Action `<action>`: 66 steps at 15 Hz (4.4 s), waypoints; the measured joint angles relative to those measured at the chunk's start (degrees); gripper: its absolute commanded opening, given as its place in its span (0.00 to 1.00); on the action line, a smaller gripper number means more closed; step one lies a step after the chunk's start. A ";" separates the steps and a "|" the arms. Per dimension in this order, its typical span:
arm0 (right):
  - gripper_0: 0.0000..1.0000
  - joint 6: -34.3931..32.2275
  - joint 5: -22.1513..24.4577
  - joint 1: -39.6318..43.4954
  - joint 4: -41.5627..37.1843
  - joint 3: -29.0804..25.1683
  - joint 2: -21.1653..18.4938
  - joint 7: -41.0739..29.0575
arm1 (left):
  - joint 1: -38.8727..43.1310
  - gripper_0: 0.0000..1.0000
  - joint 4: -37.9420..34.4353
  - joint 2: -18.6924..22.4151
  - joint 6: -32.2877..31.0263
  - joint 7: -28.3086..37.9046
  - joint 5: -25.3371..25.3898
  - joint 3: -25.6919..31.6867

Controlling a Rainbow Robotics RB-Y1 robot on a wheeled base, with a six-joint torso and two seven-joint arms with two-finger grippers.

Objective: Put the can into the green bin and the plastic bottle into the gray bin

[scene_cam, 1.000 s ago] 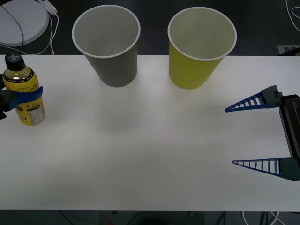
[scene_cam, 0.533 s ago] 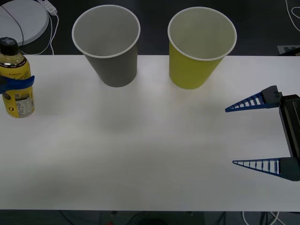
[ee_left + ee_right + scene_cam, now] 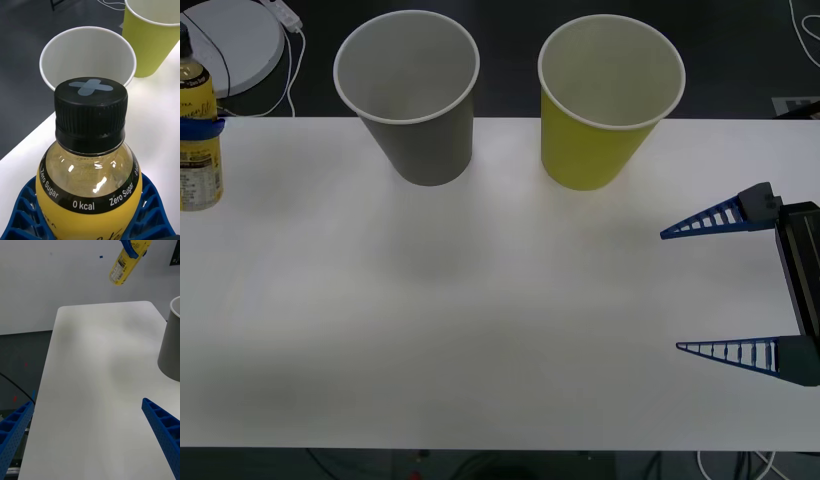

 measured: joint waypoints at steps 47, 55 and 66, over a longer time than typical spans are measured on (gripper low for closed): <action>1.00 0.00 0.00 0.00 0.00 0.00 0.00 0.00 | -99.20 0.00 61.81 -29.63 -18.74 -1.04 -4.41 -81.33; 1.00 0.00 0.00 0.00 0.00 0.00 0.00 0.00 | -99.90 0.00 69.76 -36.83 -19.03 -3.10 -6.02 -81.34; 1.00 0.00 0.00 0.00 0.00 0.00 0.00 0.00 | -99.89 1.00 70.40 -36.83 -19.58 -5.26 -6.21 -81.34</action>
